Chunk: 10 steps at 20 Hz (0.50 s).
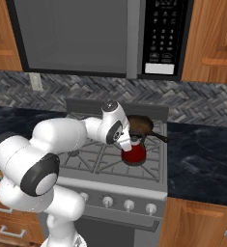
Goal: Pick the kettle from the counter and place it on a stove burner. Then turn the burner on.
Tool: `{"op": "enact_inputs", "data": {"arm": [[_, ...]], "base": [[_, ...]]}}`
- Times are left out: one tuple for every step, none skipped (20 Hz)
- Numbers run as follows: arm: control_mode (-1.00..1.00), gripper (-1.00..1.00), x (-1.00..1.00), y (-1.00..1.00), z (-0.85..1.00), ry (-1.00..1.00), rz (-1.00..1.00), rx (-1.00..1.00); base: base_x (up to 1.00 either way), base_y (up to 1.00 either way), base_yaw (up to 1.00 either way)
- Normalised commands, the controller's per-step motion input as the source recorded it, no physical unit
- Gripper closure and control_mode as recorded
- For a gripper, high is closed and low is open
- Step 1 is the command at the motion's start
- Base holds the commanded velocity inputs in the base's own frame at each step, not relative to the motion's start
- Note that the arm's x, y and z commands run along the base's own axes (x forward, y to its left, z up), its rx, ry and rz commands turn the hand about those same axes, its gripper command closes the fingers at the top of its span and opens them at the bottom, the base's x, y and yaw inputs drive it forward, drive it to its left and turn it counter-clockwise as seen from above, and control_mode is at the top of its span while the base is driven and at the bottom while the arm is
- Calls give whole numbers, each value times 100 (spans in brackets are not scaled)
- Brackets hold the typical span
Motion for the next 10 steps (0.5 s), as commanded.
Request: {"op": "enact_inputs", "data": {"arm": [[-100,100,0,0,0,0,0,0],[-100,-100,0,0,0,0,0,0],[-100,-100,0,0,0,0,0,0],[-100,-100,0,0,0,0,0,0],[-100,-100,0,0,0,0,0,0],[-100,-100,0,0,0,0,0,0],[-100,-100,0,0,0,0,0,0],[-100,-100,0,0,0,0,0,0],[-100,-100,0,0,0,0,0,0],[-100,-100,0,0,3,0,0,0]], "base": [[0,0,0],[0,0,0],[0,0,0],[0,0,0],[0,0,0],[0,0,0],[0,0,0],[0,0,0],[0,0,0],[0,0,0]]}}
